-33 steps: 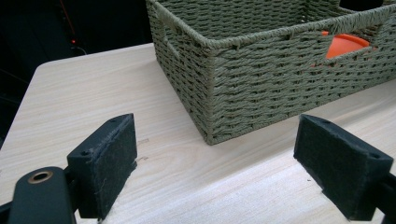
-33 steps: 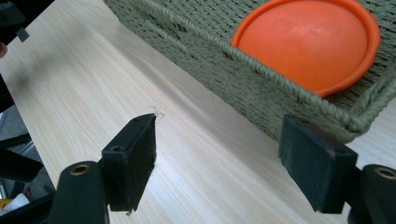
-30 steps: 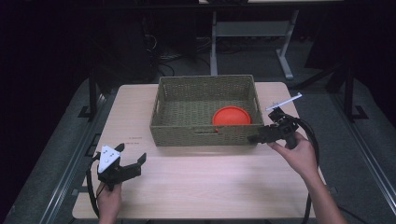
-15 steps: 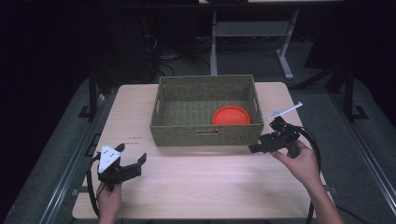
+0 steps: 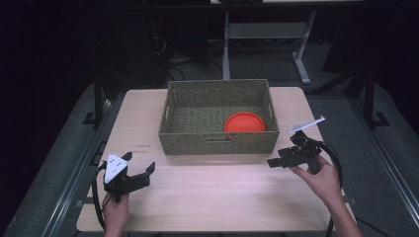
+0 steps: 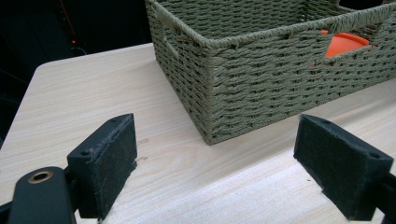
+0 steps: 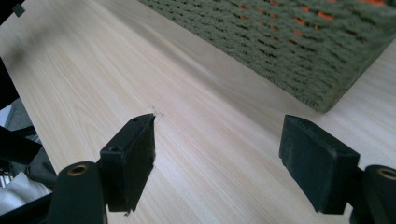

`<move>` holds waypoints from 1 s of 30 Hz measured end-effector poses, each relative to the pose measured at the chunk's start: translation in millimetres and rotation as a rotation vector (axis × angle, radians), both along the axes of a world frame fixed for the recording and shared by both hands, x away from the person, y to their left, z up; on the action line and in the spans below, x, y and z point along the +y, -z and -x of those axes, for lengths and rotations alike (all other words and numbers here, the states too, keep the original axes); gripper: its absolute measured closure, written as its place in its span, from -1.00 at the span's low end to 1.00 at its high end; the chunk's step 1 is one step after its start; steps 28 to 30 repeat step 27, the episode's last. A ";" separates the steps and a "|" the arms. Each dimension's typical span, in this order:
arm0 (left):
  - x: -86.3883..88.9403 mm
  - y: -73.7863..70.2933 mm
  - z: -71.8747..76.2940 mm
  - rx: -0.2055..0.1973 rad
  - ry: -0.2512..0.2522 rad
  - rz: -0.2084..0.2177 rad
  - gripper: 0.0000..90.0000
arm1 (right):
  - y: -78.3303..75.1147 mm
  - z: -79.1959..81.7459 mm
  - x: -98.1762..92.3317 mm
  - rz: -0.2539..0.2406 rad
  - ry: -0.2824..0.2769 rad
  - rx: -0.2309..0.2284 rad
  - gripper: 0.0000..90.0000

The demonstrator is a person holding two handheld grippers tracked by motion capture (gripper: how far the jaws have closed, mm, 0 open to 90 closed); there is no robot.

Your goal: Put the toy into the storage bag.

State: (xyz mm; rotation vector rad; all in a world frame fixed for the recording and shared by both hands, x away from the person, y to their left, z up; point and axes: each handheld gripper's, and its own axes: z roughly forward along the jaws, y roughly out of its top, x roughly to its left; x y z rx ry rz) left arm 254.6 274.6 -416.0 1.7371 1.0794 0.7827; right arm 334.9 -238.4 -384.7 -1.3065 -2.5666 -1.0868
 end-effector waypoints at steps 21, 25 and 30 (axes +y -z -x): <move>-0.1 0.2 -0.3 0.001 -0.002 0.000 -0.72 | 32.5 26.1 -25.0 -0.064 0.014 0.029 -0.46; 0.0 0.0 -0.5 -0.001 -0.002 -0.002 -0.72 | 35.6 37.9 -25.8 -0.075 -0.004 0.013 -0.49; -0.2 0.2 -0.9 -0.002 -0.001 -0.003 -0.72 | 36.7 44.5 -24.4 -0.084 -0.018 -0.013 -0.54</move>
